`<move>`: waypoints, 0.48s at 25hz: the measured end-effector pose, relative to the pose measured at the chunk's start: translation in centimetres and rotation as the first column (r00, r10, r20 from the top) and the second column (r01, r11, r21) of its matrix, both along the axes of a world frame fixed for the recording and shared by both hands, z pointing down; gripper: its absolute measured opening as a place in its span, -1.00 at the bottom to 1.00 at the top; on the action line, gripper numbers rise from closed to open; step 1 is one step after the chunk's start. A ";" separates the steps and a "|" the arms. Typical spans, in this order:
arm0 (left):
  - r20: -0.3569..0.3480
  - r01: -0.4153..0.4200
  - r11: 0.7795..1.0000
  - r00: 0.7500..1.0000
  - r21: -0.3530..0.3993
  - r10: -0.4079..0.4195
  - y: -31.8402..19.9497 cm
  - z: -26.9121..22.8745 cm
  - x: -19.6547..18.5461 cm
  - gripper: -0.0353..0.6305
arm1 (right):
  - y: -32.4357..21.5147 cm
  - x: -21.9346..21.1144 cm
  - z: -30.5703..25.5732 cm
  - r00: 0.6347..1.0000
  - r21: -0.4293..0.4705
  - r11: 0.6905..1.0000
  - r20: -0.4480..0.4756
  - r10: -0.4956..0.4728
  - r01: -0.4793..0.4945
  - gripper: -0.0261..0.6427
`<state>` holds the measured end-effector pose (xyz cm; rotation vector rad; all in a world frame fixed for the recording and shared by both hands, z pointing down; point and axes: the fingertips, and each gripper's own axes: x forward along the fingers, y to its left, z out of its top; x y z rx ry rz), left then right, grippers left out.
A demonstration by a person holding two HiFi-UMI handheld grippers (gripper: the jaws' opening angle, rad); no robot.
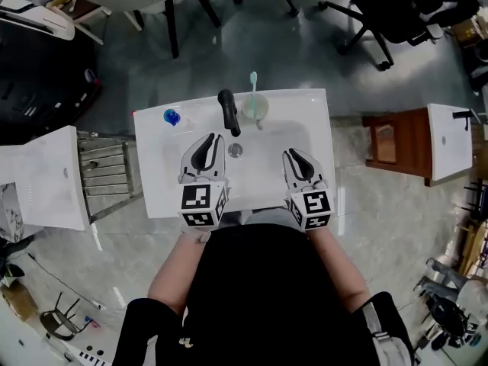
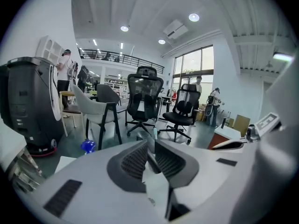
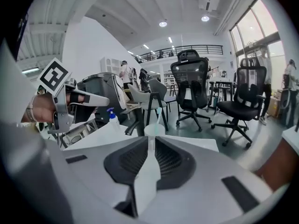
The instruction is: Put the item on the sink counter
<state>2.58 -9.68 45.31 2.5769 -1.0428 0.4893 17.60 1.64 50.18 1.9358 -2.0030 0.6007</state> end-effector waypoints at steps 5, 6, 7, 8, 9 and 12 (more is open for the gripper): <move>-0.006 0.087 0.996 0.996 0.004 -0.087 -0.6 -0.2 -5.5 -0.73 | -2.3 -3.5 -0.7 0.997 0.018 0.997 -0.006 -0.074 0.074 -0.74; -0.010 0.105 0.994 0.994 0.004 -0.105 -0.6 -0.2 -6.6 -0.74 | -2.7 -4.2 -0.9 0.996 0.022 0.996 -0.009 -0.091 0.091 -0.74; -0.014 0.123 0.992 0.992 0.004 -0.123 -0.6 -0.2 -7.6 -0.75 | -3.1 -5.0 -1.1 0.994 0.026 0.994 -0.012 -0.108 0.108 -0.74; -0.018 0.138 0.990 0.990 0.002 -0.138 -0.6 -0.1 -8.5 -0.75 | -3.5 -5.6 -1.3 0.992 0.030 0.992 -0.014 -0.125 0.125 -0.75; -0.021 0.151 0.988 0.988 0.001 -0.151 -0.6 -0.1 -9.4 -0.76 | -3.8 -6.3 -1.5 0.990 0.034 0.989 -0.015 -0.142 0.142 -0.75; -0.025 0.179 0.984 0.984 0.003 -0.179 -0.4 0.1 -11.8 -0.78 | -4.9 -8.2 -2.1 0.982 0.046 0.981 -0.009 -0.188 0.188 -0.75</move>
